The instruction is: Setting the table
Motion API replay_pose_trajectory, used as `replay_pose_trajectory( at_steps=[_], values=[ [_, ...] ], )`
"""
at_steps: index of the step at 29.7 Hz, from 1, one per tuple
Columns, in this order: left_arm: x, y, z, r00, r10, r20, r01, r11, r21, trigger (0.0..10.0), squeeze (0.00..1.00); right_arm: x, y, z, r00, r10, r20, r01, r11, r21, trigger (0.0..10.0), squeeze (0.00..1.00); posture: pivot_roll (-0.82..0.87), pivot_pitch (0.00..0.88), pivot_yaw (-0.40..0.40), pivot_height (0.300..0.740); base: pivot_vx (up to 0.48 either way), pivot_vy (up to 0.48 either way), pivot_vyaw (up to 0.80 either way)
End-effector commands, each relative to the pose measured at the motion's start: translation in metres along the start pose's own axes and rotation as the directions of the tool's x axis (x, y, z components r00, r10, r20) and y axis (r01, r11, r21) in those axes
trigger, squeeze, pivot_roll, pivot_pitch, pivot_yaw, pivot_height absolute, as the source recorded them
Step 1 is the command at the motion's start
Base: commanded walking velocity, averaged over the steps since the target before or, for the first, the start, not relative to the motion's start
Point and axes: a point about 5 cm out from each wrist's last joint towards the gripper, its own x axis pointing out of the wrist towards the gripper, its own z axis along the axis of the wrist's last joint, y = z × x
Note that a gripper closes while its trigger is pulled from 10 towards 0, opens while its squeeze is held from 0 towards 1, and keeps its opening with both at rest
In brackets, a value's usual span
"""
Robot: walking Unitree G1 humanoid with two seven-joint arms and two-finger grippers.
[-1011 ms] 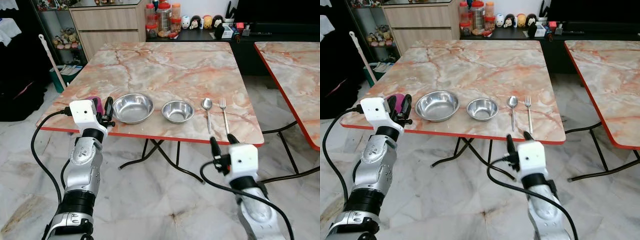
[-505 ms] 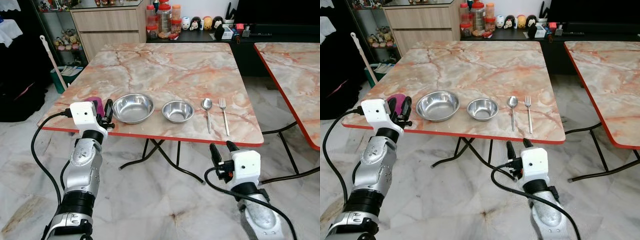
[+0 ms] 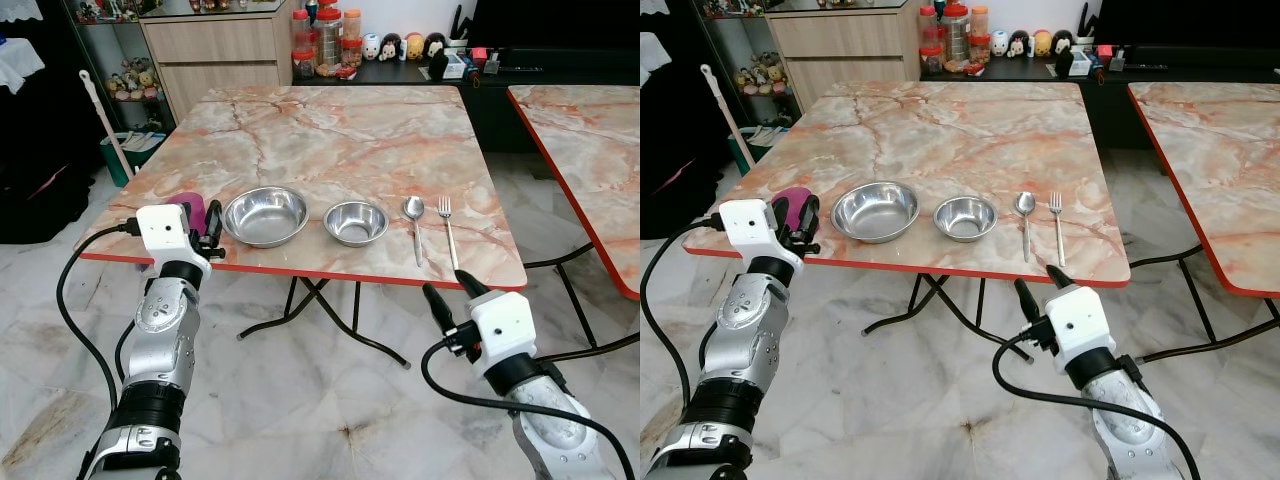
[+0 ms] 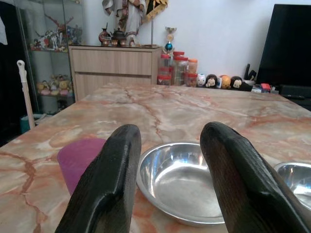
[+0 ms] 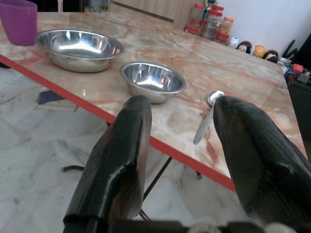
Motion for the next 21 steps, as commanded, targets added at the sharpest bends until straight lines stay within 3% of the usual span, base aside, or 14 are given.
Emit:
replay_pose_trajectory(
  at_steps=[1, 9, 21],
  values=[
    [0.001, 0.0037, 0.001, 1.0, 0.005, 0.003, -0.005, 1.0, 0.021, 10.0, 0.0, 0.0, -0.0016, -0.0006, 1.0, 0.002, 0.002, -0.002, 1.0, 0.001, 10.0, 0.0, -0.09, 0.025, 0.055, 0.74, 0.0, 0.0, 0.0],
    [-0.0005, 0.0047, -0.0016, 1.0, 0.0, -0.015, 0.001, 0.999, 0.035, 10.0, 0.0, 0.0002, -0.0018, -0.0023, 1.0, -0.013, 0.006, 0.013, 1.0, 0.003, 10.0, 0.0, -0.09, 0.022, 0.059, 0.74, 0.0, 0.0, 0.0],
    [0.002, 0.0037, 0.0008, 1.0, -0.006, -0.006, 0.006, 0.999, 0.033, 10.0, 0.0, -0.0001, -0.0014, -0.0039, 1.0, -0.015, 0.011, 0.015, 1.0, 0.004, 10.0, 0.0, -0.1, 0.0, 0.063, 0.74, 0.333, 0.0, 0.0]
  ],
)
